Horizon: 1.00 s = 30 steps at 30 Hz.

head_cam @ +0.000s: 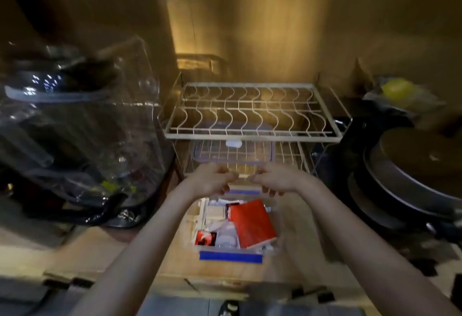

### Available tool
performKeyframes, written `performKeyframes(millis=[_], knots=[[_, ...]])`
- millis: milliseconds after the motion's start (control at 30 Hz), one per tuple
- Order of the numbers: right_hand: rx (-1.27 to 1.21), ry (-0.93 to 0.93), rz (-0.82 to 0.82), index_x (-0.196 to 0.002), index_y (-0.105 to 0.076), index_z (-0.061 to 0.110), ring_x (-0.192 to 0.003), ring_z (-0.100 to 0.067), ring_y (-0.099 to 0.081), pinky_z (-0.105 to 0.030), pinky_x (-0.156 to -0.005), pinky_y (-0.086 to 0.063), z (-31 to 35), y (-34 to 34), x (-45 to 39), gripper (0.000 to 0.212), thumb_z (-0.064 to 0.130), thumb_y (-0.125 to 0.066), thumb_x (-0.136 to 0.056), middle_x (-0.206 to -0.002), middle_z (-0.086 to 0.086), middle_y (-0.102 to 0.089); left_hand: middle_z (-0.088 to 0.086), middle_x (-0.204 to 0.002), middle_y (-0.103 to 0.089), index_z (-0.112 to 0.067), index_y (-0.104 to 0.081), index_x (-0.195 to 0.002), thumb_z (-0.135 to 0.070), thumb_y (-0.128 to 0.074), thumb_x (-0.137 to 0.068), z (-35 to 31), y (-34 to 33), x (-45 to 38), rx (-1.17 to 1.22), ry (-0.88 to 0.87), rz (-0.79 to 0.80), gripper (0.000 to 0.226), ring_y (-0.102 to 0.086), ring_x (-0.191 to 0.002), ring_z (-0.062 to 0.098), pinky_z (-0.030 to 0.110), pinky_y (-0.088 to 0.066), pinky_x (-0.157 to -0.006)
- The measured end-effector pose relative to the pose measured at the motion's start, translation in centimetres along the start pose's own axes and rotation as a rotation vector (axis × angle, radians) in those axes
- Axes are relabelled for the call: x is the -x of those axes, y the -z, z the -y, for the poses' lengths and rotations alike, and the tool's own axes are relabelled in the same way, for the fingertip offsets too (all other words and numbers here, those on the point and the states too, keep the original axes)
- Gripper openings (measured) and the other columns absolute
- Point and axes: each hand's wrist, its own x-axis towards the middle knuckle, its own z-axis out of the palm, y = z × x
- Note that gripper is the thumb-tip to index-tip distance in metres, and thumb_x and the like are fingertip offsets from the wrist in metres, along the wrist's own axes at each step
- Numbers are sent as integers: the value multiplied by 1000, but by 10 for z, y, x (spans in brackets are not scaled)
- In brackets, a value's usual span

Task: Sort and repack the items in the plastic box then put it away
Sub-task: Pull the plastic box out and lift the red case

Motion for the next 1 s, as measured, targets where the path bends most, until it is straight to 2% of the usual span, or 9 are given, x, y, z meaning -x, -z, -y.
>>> performKeyframes(millis=[100,233,333,433,533,667,800,900,1000], knots=[[-93,-35,-53,-102,-62,6,-85,-22,-61,-33,-70,-47,-19,-31,-15,34,36,-51,-92,-93,-9,-64,12,-87,-70,-6,-67,-93,-29,-50,-90,27,-25,-5,-22,-4,-46,29,-66,-83,25,37,-52,-80],[-261,-126,-107,-123,-53,11,-108,-28,-60,-34,-88,-47,-49,-83,-36,44,30,-62,-84,-123,-12,-60,14,-89,-72,-7,-70,-87,-38,-50,-80,67,-67,-5,12,0,-32,37,-65,-85,25,34,-47,-78],[-291,-178,-185,-133,-41,16,-118,-29,-52,-38,-100,-45,-61,-115,-46,65,32,-70,-77,-134,-14,-49,12,-101,-71,-11,-67,-98,-36,-52,-85,88,-92,-4,24,20,-41,32,-64,-94,25,32,-47,-81],[-183,-267,-224,-140,-25,8,-129,-33,-36,-40,-108,-34,-66,-140,-52,91,43,-74,-71,-137,-17,-37,10,-117,-63,-11,-59,-115,-36,-56,-86,103,-116,-2,-51,19,-84,38,-58,-105,24,33,-45,-87],[-116,-271,-259,-144,-14,7,-131,-36,-30,-42,-110,-29,-66,-156,-52,113,53,-77,-62,-140,-19,-30,1,-112,-64,-19,-62,-106,-53,-64,-74,112,-132,2,-149,35,-103,47,-57,-105,20,29,-43,-85],[-46,-270,-290,-146,-9,9,-130,-37,-31,-44,-106,-31,-70,-167,-55,117,54,-77,-61,-142,-18,-27,-7,-105,-70,-25,-69,-90,-63,-58,-70,118,-144,2,-348,-45,-144,44,-56,-109,14,31,-38,-91],[-279,-261,-335,-144,-21,13,-125,-36,-40,-42,-103,-39,-72,-157,-60,108,39,-80,-58,-138,-17,-34,-7,-88,-73,-25,-70,-86,-64,-55,-75,116,-141,-2,-366,-46,-121,43,-63,-89,13,31,-39,-84],[-574,-181,-379,-134,-38,17,-105,-25,-56,-32,-83,-47,-68,-139,-53,86,28,-80,-59,-116,-4,-53,-5,-89,-74,-24,-70,-91,-61,-56,-75,115,-138,-5,-347,-42,-85,43,-64,-85,14,35,-40,-88],[-794,-105,-363,-125,-41,25,-80,-2,-54,-14,-64,-44,-64,-119,-38,70,11,-78,-67,-92,13,-53,-5,-84,-71,-24,-69,-86,-67,-52,-73,118,-134,-13,-285,7,56,48,-63,-77,15,33,-50,-74]])
